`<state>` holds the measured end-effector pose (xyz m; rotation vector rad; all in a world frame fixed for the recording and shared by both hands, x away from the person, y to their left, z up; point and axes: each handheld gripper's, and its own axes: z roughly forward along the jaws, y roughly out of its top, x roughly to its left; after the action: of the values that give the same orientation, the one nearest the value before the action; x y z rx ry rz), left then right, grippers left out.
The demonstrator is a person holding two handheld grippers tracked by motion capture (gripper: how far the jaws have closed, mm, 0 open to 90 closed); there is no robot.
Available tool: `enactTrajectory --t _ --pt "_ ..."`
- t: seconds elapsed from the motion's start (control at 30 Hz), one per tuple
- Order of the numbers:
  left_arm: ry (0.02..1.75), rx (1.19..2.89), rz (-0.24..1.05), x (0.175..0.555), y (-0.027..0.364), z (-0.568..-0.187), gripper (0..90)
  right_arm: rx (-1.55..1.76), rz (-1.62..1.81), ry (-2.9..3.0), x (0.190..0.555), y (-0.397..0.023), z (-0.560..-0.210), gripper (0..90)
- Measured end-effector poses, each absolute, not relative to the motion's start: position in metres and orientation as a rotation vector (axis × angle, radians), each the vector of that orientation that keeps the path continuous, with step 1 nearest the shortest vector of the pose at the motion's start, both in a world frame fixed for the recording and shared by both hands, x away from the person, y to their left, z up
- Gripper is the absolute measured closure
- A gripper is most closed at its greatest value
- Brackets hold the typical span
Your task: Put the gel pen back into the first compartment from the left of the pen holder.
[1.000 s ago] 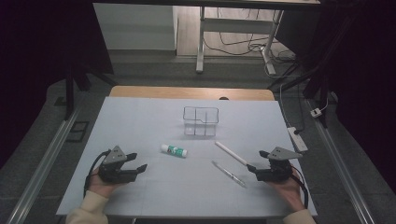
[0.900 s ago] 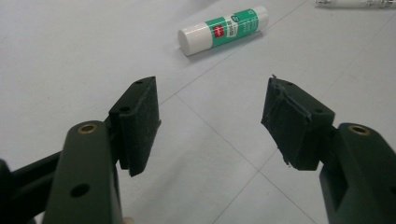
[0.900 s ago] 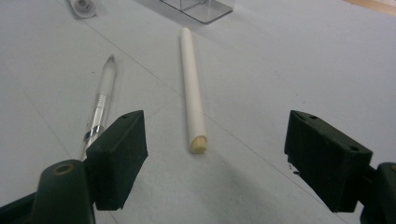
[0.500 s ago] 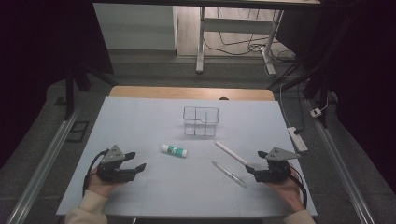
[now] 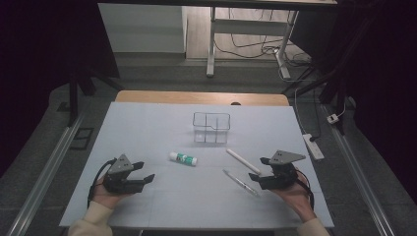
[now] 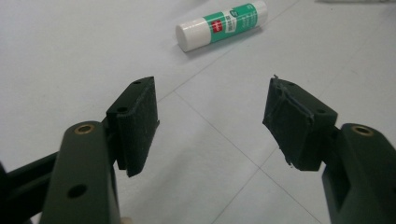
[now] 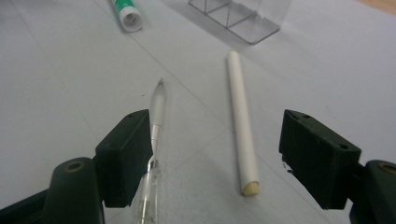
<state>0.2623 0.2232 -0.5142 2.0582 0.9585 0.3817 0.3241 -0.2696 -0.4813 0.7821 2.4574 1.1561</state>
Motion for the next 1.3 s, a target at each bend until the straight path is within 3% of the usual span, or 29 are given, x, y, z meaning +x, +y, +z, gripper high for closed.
enactTrajectory --t 1.3 --pt "0.958 2.074 0.361 0.265 0.218 -0.516 33.1 0.720 0.838 2.742 0.353 -0.177 -0.490 35.1"
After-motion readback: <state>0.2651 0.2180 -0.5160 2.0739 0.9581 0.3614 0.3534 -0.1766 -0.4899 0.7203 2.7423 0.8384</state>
